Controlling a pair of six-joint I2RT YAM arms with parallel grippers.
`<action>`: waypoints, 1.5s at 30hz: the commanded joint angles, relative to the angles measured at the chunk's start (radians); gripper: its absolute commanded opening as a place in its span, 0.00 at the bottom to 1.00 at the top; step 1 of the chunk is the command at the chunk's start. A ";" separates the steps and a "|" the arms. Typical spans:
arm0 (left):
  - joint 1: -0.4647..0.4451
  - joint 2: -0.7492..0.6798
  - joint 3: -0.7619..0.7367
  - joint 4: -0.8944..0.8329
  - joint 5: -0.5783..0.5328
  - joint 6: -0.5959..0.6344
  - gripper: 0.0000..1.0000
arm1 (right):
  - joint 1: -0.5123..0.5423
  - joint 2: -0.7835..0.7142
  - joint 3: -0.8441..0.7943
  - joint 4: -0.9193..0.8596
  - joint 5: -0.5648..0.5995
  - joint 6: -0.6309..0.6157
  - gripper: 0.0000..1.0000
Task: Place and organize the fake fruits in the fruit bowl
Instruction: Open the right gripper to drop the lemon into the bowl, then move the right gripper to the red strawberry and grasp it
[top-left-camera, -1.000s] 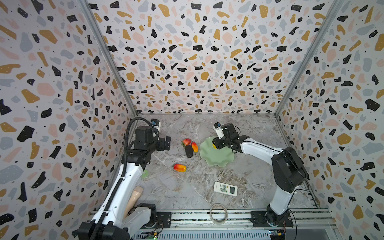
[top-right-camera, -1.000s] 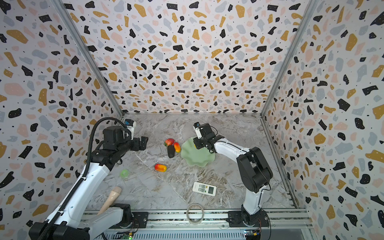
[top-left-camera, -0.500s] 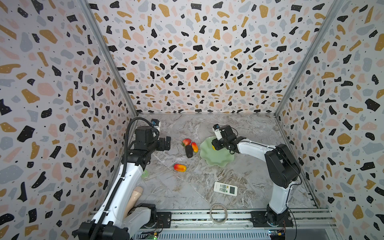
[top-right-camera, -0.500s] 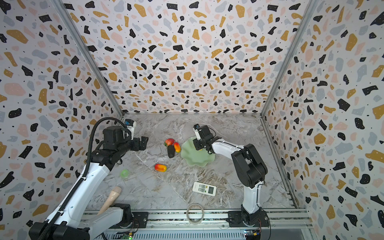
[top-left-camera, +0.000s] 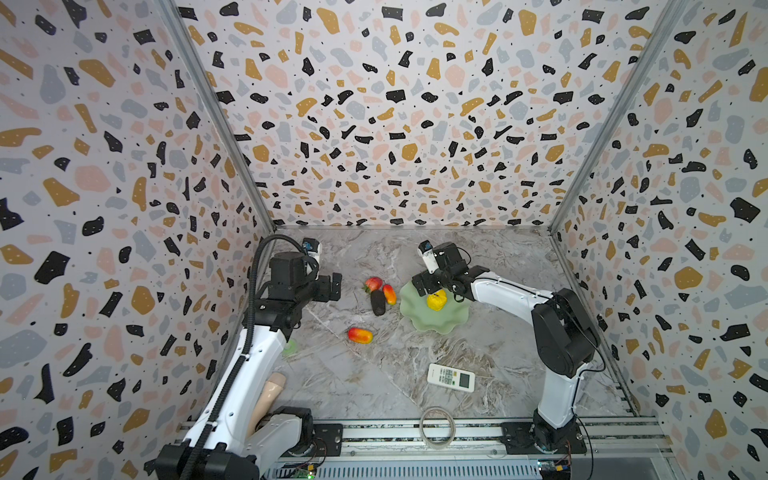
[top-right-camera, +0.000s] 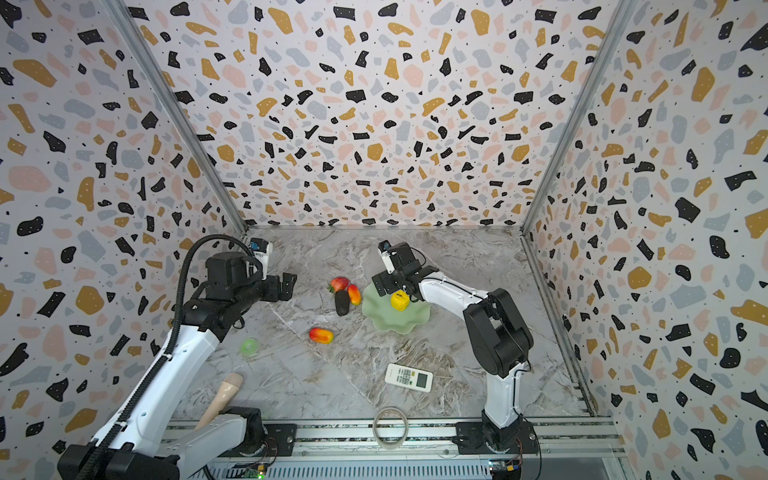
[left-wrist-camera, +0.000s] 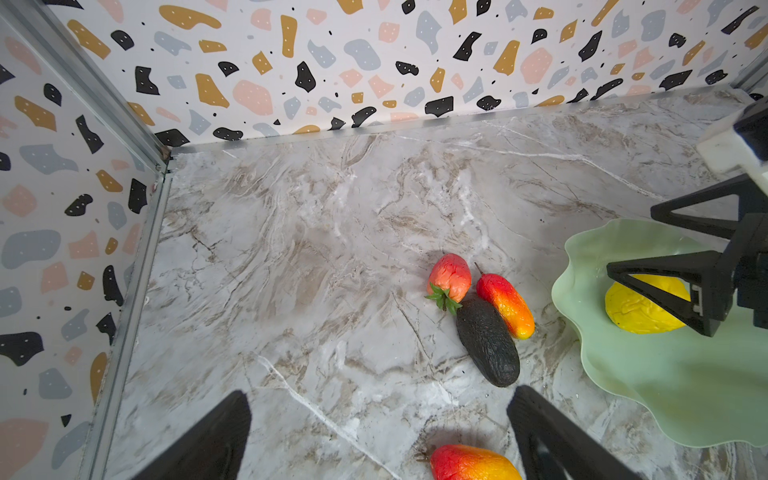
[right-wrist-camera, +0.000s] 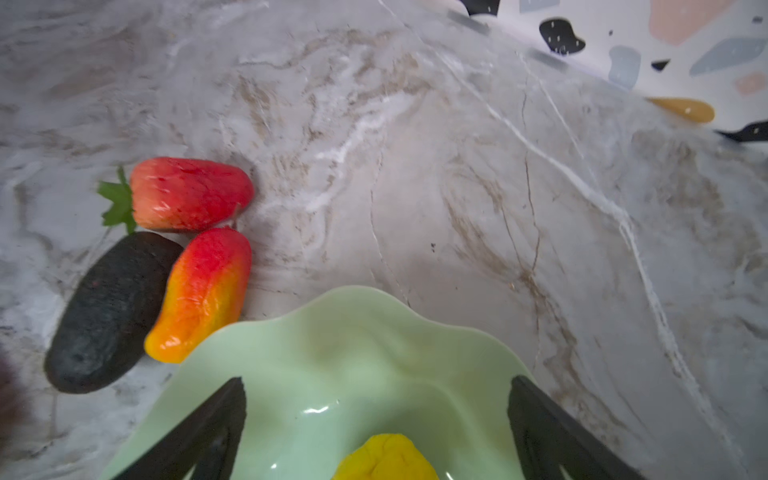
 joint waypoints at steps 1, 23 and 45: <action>0.006 -0.016 -0.009 0.030 0.014 0.011 1.00 | 0.050 -0.049 0.078 -0.058 -0.009 -0.067 0.99; 0.008 -0.026 -0.014 0.028 -0.002 0.014 1.00 | 0.185 0.566 0.782 -0.133 -0.145 0.081 0.97; 0.009 -0.028 -0.014 0.030 0.004 0.012 1.00 | 0.212 0.661 0.819 -0.139 -0.115 0.176 0.78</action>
